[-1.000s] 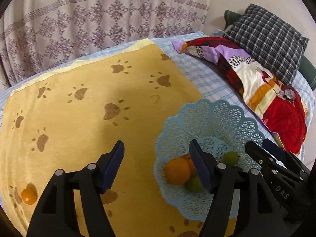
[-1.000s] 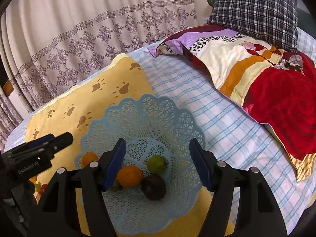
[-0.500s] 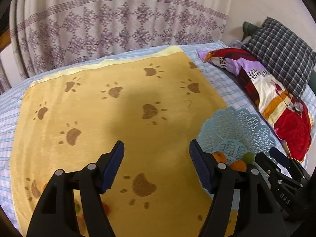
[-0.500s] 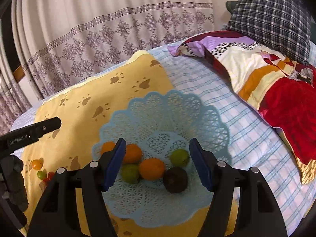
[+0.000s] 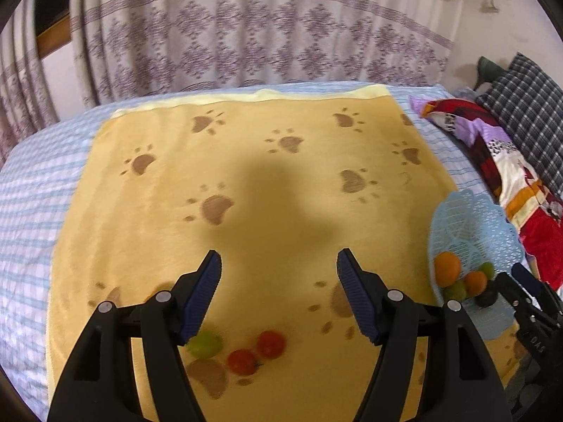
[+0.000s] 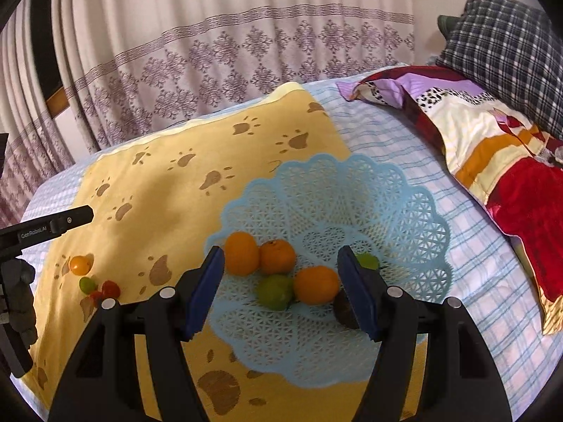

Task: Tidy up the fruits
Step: 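Move both open tools back to the remaining fruit on the towel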

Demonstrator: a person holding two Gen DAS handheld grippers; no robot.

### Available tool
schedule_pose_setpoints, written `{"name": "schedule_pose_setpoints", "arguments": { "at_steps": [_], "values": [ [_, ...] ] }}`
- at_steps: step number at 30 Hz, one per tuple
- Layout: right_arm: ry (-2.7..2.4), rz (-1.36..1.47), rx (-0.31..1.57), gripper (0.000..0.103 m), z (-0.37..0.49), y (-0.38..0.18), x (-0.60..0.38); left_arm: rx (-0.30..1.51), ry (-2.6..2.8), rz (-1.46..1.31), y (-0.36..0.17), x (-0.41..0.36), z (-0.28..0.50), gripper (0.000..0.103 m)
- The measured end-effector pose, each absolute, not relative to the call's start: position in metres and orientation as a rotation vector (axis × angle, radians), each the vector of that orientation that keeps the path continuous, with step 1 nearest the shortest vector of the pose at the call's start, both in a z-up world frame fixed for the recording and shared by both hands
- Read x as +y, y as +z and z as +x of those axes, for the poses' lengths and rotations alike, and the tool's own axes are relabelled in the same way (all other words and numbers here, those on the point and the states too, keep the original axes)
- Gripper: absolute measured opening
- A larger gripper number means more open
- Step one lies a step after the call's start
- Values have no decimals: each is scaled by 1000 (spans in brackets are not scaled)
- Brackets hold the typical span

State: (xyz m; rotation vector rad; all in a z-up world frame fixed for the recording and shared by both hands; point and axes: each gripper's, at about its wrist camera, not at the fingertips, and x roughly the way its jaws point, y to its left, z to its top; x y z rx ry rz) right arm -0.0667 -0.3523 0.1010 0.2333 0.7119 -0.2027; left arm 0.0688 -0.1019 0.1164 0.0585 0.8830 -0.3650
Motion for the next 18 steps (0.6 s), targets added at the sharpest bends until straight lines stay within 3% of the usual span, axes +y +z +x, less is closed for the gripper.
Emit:
{"name": "schedule_pose_setpoints", "arguments": {
  "at_steps": [14, 18],
  "values": [
    [-69, 148, 770, 68, -62, 91, -305, 960, -269, 2, 76, -43, 63, 68],
    [0, 126, 807, 68, -59, 85, -285, 988, -256, -12, 64, -34, 62, 62]
  ]
}}
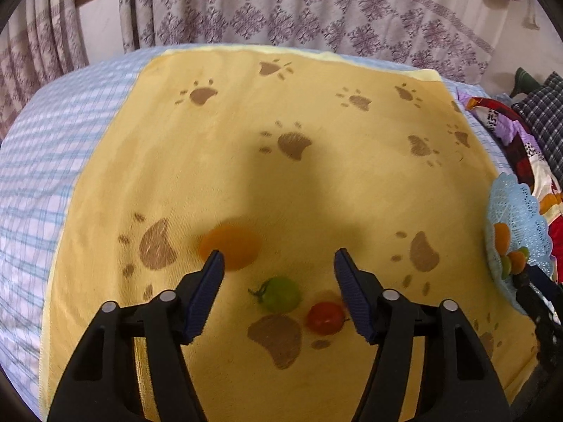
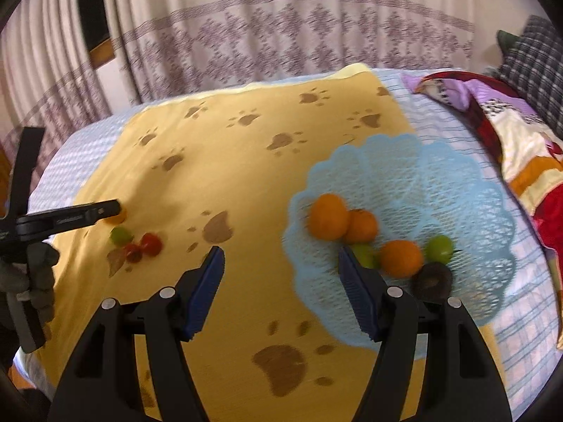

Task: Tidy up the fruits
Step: 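Move both open tools back to the remaining fruit on the towel, then grasp the green tomato with the left tool while the right tool grasps a red tomato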

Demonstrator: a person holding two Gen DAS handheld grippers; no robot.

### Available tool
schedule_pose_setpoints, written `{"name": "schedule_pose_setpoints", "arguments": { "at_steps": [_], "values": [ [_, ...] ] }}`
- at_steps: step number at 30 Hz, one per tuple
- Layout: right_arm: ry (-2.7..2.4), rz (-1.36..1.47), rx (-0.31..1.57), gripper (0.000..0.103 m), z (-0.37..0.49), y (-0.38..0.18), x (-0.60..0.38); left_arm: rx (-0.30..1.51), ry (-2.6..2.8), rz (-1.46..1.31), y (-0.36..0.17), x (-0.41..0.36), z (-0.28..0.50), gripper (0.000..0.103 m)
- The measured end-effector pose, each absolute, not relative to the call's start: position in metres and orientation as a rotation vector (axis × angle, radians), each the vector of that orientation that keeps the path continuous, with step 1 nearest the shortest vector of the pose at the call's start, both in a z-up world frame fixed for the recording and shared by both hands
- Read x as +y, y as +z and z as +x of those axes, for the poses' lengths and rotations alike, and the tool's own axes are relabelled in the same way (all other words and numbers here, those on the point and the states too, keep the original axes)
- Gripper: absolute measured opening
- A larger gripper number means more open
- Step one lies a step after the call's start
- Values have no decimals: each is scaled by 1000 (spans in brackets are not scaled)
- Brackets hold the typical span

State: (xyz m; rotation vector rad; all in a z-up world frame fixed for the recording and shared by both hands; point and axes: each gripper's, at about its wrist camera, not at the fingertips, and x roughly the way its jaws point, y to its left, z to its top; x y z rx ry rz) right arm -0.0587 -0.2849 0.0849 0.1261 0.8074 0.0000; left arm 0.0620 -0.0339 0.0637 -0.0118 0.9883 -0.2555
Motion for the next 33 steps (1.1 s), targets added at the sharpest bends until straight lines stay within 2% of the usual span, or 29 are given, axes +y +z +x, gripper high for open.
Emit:
{"name": "schedule_pose_setpoints", "arguments": {
  "at_steps": [8, 13, 18, 33],
  "values": [
    [93, 70, 852, 68, -55, 75, -248, 1035, -267, -41, 44, -31, 63, 51],
    [122, 99, 881, 68, -49, 70, -239, 1052, -271, -50, 35, -32, 64, 50],
    [145, 143, 911, 68, -43, 64, -233, 1073, -262, -52, 23, -32, 63, 40],
    [226, 226, 972, 68, -9, 52, -203, 1014, -271, -65, 42, -10, 53, 38]
  ]
}}
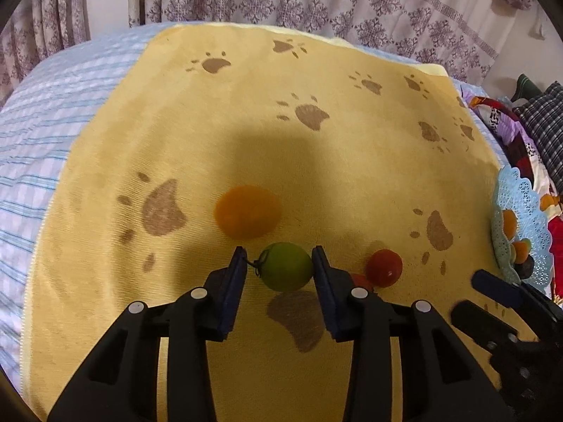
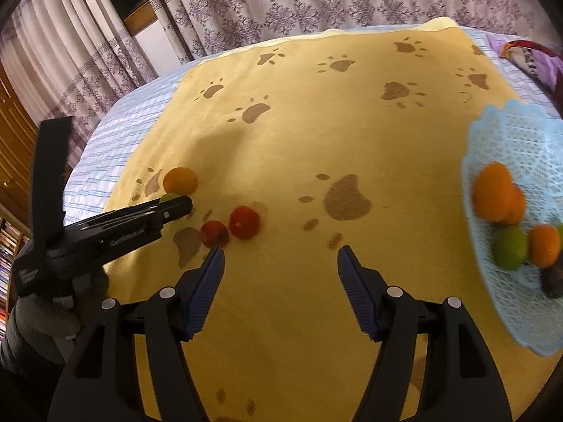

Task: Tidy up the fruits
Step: 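Grasp the green tomato with the left tool while the right tool grasps a red tomato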

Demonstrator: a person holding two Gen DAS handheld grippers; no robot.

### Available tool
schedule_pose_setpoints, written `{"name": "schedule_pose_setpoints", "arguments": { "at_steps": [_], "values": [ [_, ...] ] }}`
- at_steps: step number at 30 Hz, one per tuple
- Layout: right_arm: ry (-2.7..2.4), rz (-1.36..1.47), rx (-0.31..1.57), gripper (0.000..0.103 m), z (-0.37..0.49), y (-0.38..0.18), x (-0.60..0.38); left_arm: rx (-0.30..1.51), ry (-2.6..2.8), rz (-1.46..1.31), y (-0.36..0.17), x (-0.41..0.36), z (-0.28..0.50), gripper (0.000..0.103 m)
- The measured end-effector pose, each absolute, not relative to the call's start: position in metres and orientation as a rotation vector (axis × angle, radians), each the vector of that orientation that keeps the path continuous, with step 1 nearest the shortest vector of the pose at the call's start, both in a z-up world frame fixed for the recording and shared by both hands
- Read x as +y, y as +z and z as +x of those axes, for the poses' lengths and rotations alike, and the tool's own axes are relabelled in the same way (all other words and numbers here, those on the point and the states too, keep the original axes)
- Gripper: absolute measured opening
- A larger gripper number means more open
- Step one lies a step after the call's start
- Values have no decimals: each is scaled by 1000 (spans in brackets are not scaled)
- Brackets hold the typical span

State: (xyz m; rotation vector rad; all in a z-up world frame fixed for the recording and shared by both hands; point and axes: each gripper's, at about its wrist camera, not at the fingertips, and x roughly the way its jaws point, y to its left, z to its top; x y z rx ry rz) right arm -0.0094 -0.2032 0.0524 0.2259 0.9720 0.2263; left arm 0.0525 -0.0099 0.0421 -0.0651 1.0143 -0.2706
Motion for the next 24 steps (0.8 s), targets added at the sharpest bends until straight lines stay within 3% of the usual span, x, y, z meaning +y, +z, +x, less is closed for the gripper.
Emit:
{"name": "schedule_pose_setpoints", "arguments": {
  "at_steps": [7, 17, 24],
  "values": [
    [256, 249, 1011, 67, 17, 41, -183, 976, -256, -35, 55, -3, 45, 38],
    [249, 273, 1049, 45, 46, 27, -165, 973, -250, -52, 57, 4, 43, 38],
    [236, 254, 1062, 35, 49, 20, -162, 978, -241, -57, 56, 6, 44, 39]
  ]
}}
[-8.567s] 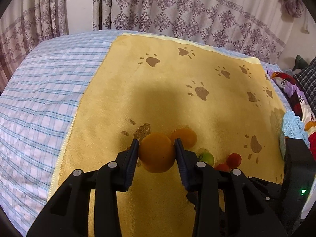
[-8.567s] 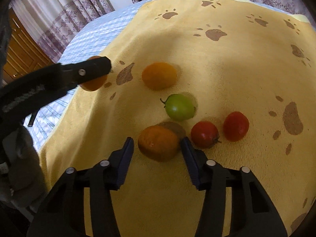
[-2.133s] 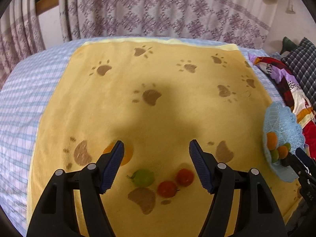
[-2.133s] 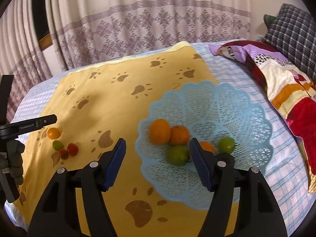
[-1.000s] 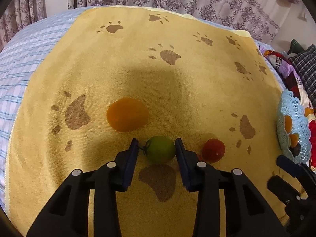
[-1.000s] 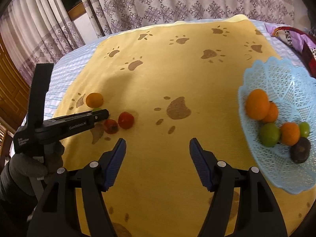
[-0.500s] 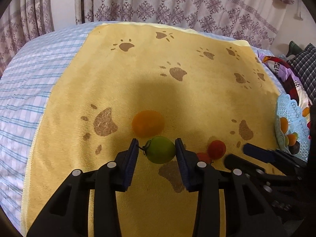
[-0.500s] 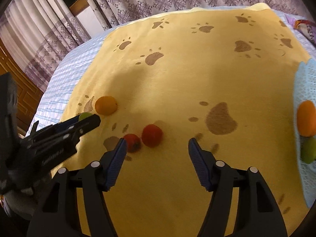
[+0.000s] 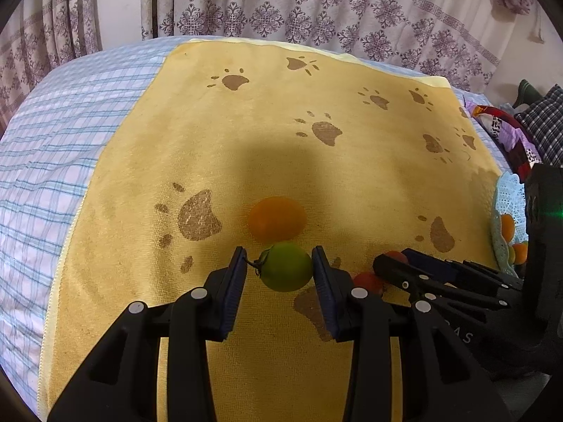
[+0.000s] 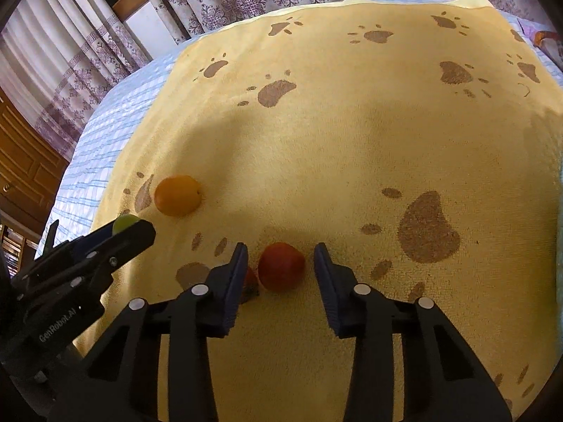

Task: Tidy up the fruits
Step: 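Grasp the green tomato with the left tool while the right tool grasps a red tomato, then carry the green tomato and red tomato in both tools over the blue basket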

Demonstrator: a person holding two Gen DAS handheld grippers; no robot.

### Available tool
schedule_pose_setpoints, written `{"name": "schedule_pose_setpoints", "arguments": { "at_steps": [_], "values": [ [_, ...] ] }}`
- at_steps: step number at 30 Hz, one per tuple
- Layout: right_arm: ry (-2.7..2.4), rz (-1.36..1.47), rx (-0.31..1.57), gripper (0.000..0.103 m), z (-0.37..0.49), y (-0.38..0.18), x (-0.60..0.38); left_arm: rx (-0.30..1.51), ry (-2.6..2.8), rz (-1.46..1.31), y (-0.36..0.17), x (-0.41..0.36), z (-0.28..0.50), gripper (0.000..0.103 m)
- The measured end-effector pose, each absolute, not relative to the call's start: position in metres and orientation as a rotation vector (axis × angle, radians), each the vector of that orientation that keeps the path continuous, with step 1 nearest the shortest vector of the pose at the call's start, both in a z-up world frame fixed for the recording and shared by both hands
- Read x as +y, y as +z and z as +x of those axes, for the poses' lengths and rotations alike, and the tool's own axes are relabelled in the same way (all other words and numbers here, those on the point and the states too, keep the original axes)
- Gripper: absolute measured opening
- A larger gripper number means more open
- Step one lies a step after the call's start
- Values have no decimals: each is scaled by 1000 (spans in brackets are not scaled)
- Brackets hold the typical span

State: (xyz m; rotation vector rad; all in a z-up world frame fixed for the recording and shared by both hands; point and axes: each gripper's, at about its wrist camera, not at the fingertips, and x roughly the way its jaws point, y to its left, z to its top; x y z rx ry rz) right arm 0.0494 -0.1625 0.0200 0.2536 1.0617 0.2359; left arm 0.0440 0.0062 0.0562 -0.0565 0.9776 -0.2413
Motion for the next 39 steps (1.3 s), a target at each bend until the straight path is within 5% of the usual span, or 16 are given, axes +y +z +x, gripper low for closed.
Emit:
{"name": "schedule_pose_setpoints", "arguments": {
  "at_steps": [2, 39],
  "values": [
    [243, 253, 1063, 27, 48, 20, -164, 979, -240, -56, 56, 6, 44, 38],
    [99, 387, 901, 27, -15, 81, -274, 914, -365, 28, 90, -58, 22, 39]
  ]
}}
